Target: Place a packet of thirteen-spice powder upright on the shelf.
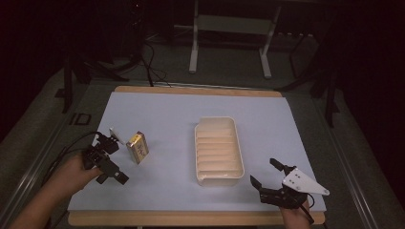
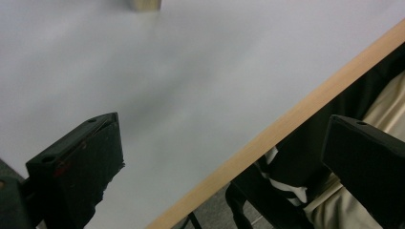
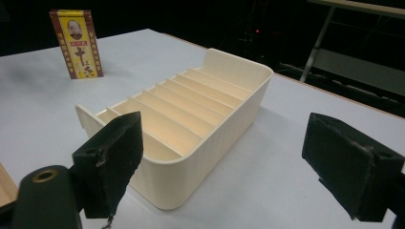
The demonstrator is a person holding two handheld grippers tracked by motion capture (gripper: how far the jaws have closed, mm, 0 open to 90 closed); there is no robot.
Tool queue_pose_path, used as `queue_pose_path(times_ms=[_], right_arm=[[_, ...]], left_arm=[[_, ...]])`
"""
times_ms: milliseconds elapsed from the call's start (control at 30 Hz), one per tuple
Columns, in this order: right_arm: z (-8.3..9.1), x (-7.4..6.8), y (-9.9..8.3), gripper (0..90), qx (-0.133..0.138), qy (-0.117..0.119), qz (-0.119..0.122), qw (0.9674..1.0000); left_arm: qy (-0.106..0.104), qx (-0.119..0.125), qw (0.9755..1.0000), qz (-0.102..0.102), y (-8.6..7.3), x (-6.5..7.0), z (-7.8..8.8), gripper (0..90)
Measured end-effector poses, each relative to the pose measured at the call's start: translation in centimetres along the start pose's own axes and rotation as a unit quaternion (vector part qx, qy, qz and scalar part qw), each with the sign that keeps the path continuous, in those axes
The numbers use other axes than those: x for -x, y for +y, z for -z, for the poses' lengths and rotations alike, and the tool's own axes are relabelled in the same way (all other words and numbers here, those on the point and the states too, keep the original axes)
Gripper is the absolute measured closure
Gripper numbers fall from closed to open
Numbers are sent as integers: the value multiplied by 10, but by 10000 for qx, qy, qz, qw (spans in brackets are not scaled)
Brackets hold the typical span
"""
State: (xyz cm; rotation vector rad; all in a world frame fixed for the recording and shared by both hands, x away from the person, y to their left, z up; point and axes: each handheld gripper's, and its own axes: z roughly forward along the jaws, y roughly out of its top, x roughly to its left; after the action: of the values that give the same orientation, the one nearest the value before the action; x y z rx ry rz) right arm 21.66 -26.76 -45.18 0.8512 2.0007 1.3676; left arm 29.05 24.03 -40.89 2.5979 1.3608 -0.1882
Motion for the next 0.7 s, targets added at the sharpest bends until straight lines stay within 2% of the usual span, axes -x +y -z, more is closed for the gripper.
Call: queue_pose_path(times_ms=[167,233,300,500,567,700], right_arm=[[1,1,0,136,22,7,-33,10000],[0,0,0,136,18,14,-30,10000],[0,0,0,136,22,10,-16,10000],[0,-1,0,136,33,-3,15,10000],[0,-1,0,136,19,-13,25,10000],[-1,-1,0,136,-6,-30,41,10000]], left_arm=[[18,68,9999,-112,9,1,6,6],[-43,64,9997,-228,16,1,11,5],[-82,71,9998,-190,22,0,14,6],[137,7,9994,-309,40,2,16,6],[105,32,9994,-331,44,1,15,6],[204,60,9990,-384,53,0,13,6]])
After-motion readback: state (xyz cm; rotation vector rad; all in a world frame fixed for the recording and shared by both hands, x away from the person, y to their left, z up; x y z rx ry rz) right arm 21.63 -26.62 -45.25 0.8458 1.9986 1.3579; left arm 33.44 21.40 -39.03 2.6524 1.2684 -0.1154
